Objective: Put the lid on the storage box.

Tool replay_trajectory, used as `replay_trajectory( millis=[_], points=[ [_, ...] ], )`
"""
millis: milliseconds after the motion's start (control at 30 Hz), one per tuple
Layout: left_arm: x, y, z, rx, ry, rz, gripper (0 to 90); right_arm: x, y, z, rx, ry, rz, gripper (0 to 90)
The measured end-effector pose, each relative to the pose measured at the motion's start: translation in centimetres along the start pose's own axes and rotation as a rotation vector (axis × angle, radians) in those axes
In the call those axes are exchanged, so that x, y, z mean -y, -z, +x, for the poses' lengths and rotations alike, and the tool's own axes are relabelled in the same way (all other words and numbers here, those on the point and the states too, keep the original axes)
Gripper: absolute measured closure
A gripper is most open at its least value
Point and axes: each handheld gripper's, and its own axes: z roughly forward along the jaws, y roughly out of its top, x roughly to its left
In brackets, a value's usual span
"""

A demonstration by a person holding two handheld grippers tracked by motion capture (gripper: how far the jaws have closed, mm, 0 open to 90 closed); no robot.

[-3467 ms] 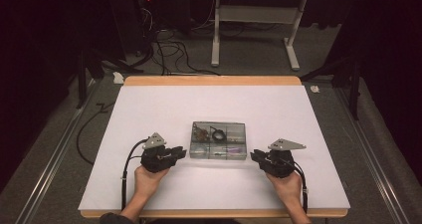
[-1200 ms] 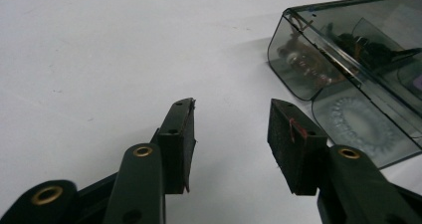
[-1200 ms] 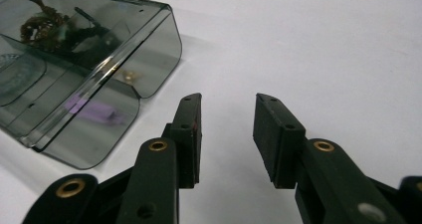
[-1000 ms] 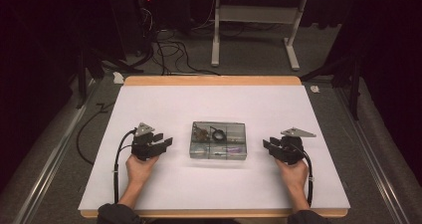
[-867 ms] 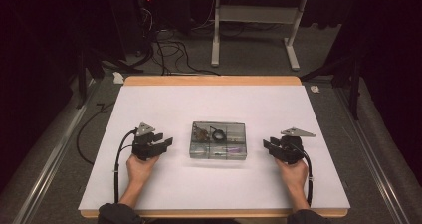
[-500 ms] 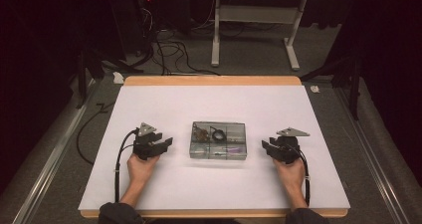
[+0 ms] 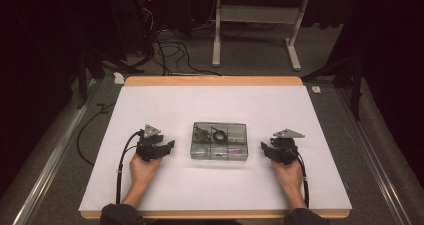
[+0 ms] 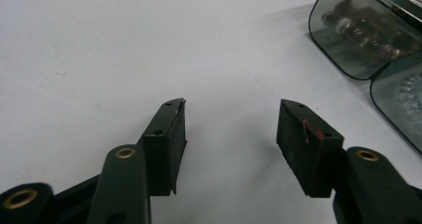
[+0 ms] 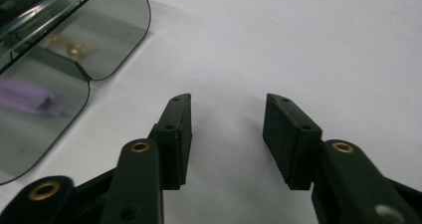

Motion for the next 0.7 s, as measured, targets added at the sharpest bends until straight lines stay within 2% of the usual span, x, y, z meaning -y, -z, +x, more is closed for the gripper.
replay_trajectory(
  millis=[67,167,267,700],
  points=[
    [0.01,-0.07,-0.26,-0.008,-0.025,0.005,42.0,0.01,-0.03,0.27,0.016,0.022,0.004,52.2],
    [0.03,-0.17,-0.87,-0.038,-0.076,0.018,38.3,0.06,-0.06,0.16,0.013,0.011,0.001,48.9],
    [0.04,-0.18,-0.71,-0.031,-0.061,0.017,37.2,0.11,-0.06,0.21,0.018,0.014,0.002,46.5],
    [0.05,-0.18,-0.78,-0.037,-0.064,0.019,35.0,0.11,-0.10,0.12,0.009,0.009,0.003,42.1]
  ],
)
